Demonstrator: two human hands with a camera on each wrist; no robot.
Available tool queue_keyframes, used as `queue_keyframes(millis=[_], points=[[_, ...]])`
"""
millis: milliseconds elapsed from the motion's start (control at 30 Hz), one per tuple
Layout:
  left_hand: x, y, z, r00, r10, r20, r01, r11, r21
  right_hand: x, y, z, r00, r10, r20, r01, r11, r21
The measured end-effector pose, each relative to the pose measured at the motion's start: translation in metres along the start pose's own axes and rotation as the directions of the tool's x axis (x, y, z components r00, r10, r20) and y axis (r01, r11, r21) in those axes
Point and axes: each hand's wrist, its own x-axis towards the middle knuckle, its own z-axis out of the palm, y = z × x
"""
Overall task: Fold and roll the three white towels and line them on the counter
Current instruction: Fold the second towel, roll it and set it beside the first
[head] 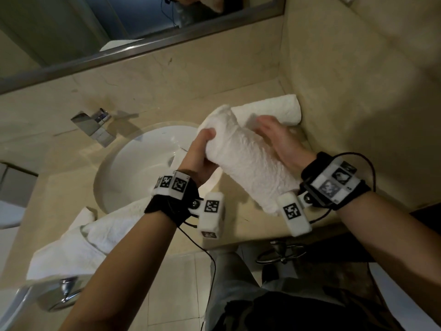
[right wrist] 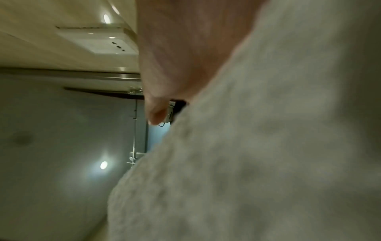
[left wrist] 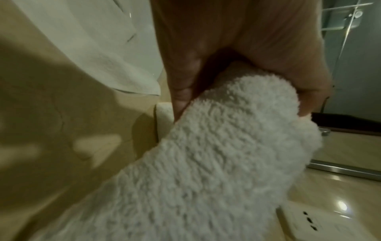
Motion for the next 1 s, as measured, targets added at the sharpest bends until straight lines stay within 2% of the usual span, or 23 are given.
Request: queue_keyframes(millis=[67, 133, 233, 300, 333, 400, 467, 533, 567, 633, 733, 800, 833, 900, 933, 1000], points=[[0.001, -0.002, -0.009, 0.999, -0.028, -0.034, 0.026, 0.998, -0.063, -0.007, 0.006, -0.012, 0.976, 0.101, 0.195, -0.087, 0.993, -0.079], [0.0, -0.008, -0.013, 0.993, -0.062, -0.097, 0.055, 0.996, -0.074, -0.014, 0.014, -0.017, 0.914, 0.215, 0.344, -0.144, 0.965, -0.219], [-0.001, -0.019, -0.022, 0.983, -0.121, -0.139, 0.103, 0.987, -0.126, -0.018, 0.024, -0.019, 0.802, 0.349, 0.484, -0.208, 0.924, -0.321], [-0.002, -0.027, -0.028, 0.975, -0.155, -0.157, 0.128, 0.978, -0.166, -0.016, 0.026, -0.021, 0.753, 0.407, 0.517, -0.239, 0.902, -0.361], [-0.002, -0.032, -0.032, 0.971, -0.168, -0.17, 0.135, 0.972, -0.192, -0.014, 0.026, -0.021, 0.758, 0.426, 0.494, -0.226, 0.882, -0.414], [-0.001, -0.039, -0.04, 0.961, -0.189, -0.201, 0.137, 0.959, -0.248, -0.011, 0.027, -0.014, 0.815, 0.413, 0.406, -0.125, 0.81, -0.573], [-0.001, -0.042, -0.048, 0.969, -0.178, -0.174, 0.124, 0.952, -0.279, -0.008, 0.026, -0.007, 0.892, 0.333, 0.305, -0.017, 0.7, -0.714], [0.001, -0.044, -0.059, 0.974, -0.166, -0.151, 0.125, 0.96, -0.251, -0.004, 0.027, -0.002, 0.935, 0.245, 0.256, 0.062, 0.597, -0.8], [0.0, -0.044, -0.063, 0.97, -0.179, -0.166, 0.145, 0.969, -0.199, -0.002, 0.029, -0.002, 0.938, 0.242, 0.249, 0.079, 0.549, -0.832], [-0.001, -0.048, -0.071, 0.949, -0.237, -0.208, 0.232, 0.971, -0.05, 0.004, 0.033, -0.003, 0.916, 0.32, 0.241, 0.073, 0.459, -0.886], [-0.002, -0.06, -0.075, 0.883, -0.366, -0.293, 0.416, 0.9, 0.13, 0.009, 0.046, -0.003, 0.819, 0.519, 0.244, 0.045, 0.367, -0.929], [-0.002, -0.069, -0.071, 0.868, -0.375, -0.326, 0.457, 0.861, 0.224, 0.009, 0.052, -0.002, 0.773, 0.583, 0.249, 0.039, 0.348, -0.937], [0.0, -0.073, -0.07, 0.875, -0.344, -0.34, 0.454, 0.828, 0.329, 0.01, 0.055, -0.002, 0.773, 0.589, 0.237, 0.045, 0.322, -0.946], [0.006, -0.077, -0.071, 0.892, -0.295, -0.342, 0.445, 0.7, 0.558, 0.01, 0.057, -0.004, 0.798, 0.571, 0.191, 0.058, 0.242, -0.969], [0.008, -0.078, -0.072, 0.897, -0.275, -0.345, 0.438, 0.651, 0.62, 0.011, 0.059, -0.006, 0.81, 0.559, 0.175, 0.058, 0.221, -0.974], [0.014, -0.077, -0.074, 0.898, -0.276, -0.342, 0.437, 0.639, 0.634, 0.012, 0.059, -0.012, 0.826, 0.541, 0.159, 0.049, 0.213, -0.976]])
